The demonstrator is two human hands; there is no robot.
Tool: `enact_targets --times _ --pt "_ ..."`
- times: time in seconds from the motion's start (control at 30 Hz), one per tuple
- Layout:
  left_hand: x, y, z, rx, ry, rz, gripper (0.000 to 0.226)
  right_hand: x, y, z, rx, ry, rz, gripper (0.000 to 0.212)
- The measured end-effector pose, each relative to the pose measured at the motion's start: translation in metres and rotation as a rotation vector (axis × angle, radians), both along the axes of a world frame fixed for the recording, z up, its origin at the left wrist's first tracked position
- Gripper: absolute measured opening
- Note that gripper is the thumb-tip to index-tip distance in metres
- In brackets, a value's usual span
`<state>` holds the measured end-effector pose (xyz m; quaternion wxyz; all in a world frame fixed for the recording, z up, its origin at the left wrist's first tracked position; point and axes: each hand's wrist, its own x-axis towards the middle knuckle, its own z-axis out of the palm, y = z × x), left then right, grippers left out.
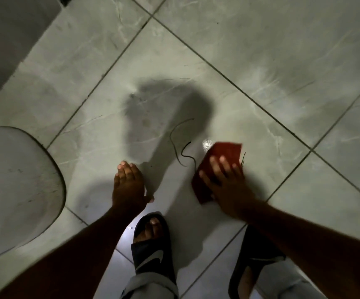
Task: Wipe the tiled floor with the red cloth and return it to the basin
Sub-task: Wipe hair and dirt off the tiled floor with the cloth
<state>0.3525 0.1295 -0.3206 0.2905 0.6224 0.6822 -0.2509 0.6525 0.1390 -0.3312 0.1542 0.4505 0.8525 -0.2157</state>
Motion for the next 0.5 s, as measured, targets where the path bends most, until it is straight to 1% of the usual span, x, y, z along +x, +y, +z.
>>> enact_targets --times 0.03,0.07,0.1,0.13,0.17,0.2,0.27,0.33,0.37,0.4,0.43,0.5 --pt "0.000 0.000 0.001 0.008 -0.007 -0.001 0.126 0.017 -0.016 0.001 -0.017 -0.007 0.179 0.089" --pt "0.000 -0.001 0.001 0.024 -0.011 -0.008 0.127 0.034 -0.010 0.001 -0.040 0.011 0.318 0.093" --pt "0.000 -0.001 0.001 0.035 -0.013 -0.008 0.128 0.045 0.011 -0.001 -0.049 0.013 0.400 0.093" --pt "0.000 -0.001 0.000 0.036 -0.012 -0.003 0.128 0.048 0.036 -0.004 -0.029 0.009 0.424 0.088" --pt "-0.001 -0.002 0.000 0.035 -0.009 -0.003 0.128 0.046 0.064 -0.009 0.025 0.001 0.382 0.082" --pt "-0.002 -0.003 -0.001 0.041 -0.010 -0.008 0.128 0.037 0.093 -0.013 0.046 -0.033 0.265 0.077" --pt "-0.005 -0.005 -0.001 0.059 -0.022 -0.024 0.128 0.006 0.148 -0.017 0.036 -0.080 -0.025 0.077" --pt "-0.010 -0.004 -0.002 0.072 0.009 -0.038 0.137 -0.040 0.179 -0.018 -0.019 -0.045 -0.292 0.078" --pt "-0.014 -0.001 -0.002 0.079 0.037 -0.018 0.145 -0.063 0.179 -0.017 -0.024 -0.020 -0.369 0.076" --pt "-0.019 0.004 -0.002 0.084 0.057 0.017 0.154 -0.083 0.168 -0.019 -0.003 -0.003 -0.373 0.074" --pt "-0.023 0.010 -0.003 0.080 0.065 0.050 0.161 -0.097 0.143 -0.022 0.021 0.023 -0.301 0.073" --pt "-0.031 0.019 -0.007 0.038 0.064 0.076 0.167 -0.102 0.067 -0.022 0.045 0.070 -0.015 0.073"
